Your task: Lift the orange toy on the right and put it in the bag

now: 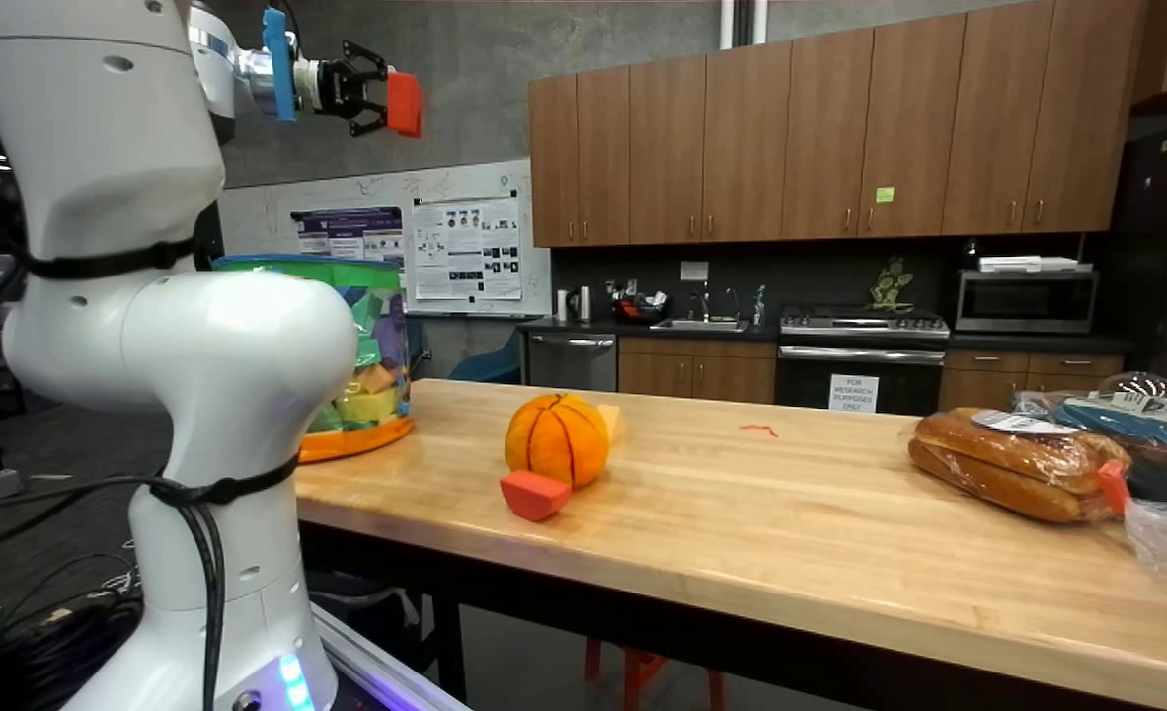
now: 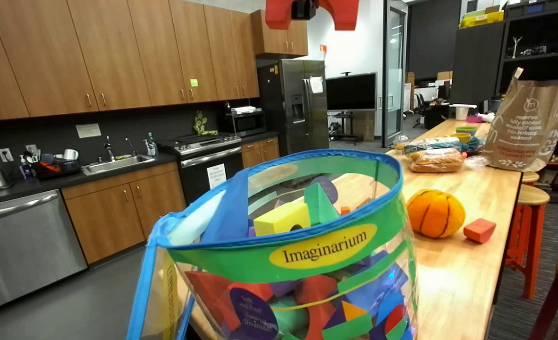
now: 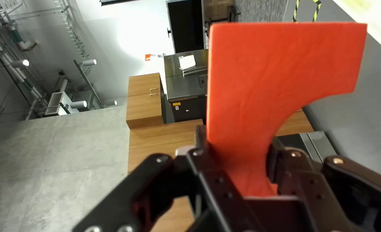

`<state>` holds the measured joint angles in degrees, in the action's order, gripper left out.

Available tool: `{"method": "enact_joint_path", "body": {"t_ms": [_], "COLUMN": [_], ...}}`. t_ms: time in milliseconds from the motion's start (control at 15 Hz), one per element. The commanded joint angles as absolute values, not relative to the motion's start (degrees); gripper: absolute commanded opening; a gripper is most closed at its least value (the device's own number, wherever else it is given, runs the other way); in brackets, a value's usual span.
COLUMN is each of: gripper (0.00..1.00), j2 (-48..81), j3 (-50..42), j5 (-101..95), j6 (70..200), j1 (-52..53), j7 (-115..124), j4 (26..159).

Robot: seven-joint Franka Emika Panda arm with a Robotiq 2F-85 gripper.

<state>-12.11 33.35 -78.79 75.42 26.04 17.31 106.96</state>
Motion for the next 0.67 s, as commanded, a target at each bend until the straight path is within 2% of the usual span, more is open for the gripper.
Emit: {"method": "enact_joint_path", "body": {"t_ms": [0,600], "gripper": [0.16,0.16], "j2": [-10.8,-3.5], "j3": [34.6,37.0], "j5": [-77.9,-74.4], "j6": [71.3,62.6], "j1": [26.5,26.9], "j7": [17.1,14.2], "j4": [102.9,94.5]}}
